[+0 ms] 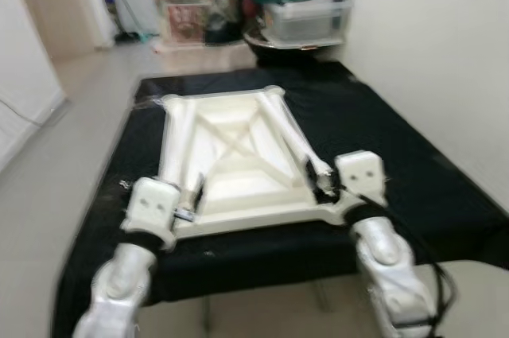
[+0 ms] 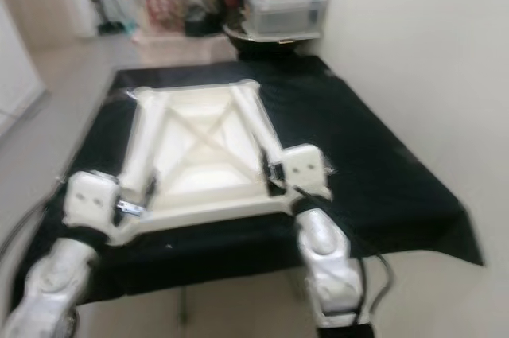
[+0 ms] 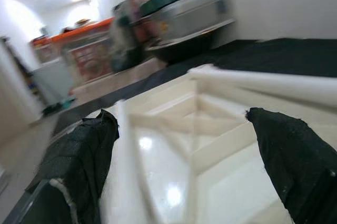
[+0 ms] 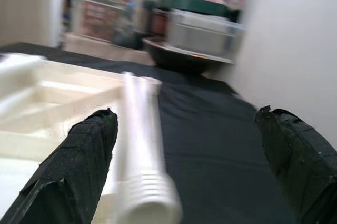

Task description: Building children table

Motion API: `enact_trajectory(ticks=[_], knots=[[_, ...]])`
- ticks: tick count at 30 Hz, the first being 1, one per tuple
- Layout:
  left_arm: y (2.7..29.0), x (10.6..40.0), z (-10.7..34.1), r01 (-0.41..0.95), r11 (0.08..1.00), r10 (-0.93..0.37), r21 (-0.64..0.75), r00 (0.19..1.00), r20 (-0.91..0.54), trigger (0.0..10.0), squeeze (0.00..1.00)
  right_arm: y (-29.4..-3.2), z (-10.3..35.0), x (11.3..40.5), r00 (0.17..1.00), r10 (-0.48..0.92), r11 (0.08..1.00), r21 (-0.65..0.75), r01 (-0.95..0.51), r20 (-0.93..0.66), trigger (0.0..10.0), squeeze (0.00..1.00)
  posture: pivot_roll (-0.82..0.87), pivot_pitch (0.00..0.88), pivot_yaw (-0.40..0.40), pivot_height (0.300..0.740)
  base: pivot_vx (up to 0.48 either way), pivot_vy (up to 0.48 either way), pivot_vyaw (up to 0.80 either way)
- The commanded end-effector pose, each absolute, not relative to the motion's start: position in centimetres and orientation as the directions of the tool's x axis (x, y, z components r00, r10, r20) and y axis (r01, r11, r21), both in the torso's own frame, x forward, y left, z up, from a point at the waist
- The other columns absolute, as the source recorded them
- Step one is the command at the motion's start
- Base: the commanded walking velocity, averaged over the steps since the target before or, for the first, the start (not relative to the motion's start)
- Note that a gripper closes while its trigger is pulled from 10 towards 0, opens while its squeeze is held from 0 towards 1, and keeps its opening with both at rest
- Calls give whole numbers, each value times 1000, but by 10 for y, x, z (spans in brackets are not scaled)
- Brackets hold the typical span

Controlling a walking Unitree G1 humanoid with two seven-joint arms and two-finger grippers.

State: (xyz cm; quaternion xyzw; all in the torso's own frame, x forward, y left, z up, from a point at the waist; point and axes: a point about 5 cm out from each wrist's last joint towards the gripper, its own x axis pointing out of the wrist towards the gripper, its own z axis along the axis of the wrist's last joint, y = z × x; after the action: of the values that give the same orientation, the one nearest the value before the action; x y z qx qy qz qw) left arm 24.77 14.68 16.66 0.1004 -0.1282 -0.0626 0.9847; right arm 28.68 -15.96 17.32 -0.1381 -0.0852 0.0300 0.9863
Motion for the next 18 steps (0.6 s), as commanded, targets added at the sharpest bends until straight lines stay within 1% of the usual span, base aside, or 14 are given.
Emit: enact_trajectory(ticks=[1, 7, 11, 14, 18], knots=[[143, 248, 165, 104, 969, -157, 225, 961, 229, 10000, 0, -163, 172, 288, 984, 78, 958, -286, -30, 159, 10000, 0, -35, 0, -1, 740, 0, 0, 0], [144, 249, 161, 90, 966, -144, 242, 967, 211, 10000, 0, -163, 171, 290, 983, 90, 955, -294, -39, 159, 10000, 0, -25, 0, -8, 740, 0, 0, 0], [144, 249, 160, 85, 965, -139, 247, 968, 209, 10000, 0, -166, 167, 292, 985, 104, 944, -327, -53, 141, 10000, 0, -20, 0, -9, 740, 0, 0, 0], [148, 251, 159, 64, 965, -118, 253, 972, 201, 10000, 0, -177, 150, 301, 995, 97, 904, -421, -79, 22, 10000, 0, -16, 0, -10, 740, 0, 0, 0], [148, 252, 158, 58, 965, -110, 255, 974, 196, 10000, 0, -183, 144, 306, 997, 76, 892, -447, -75, -17, 10000, 0, -9, 0, -13, 740, 0, 0, 0]])
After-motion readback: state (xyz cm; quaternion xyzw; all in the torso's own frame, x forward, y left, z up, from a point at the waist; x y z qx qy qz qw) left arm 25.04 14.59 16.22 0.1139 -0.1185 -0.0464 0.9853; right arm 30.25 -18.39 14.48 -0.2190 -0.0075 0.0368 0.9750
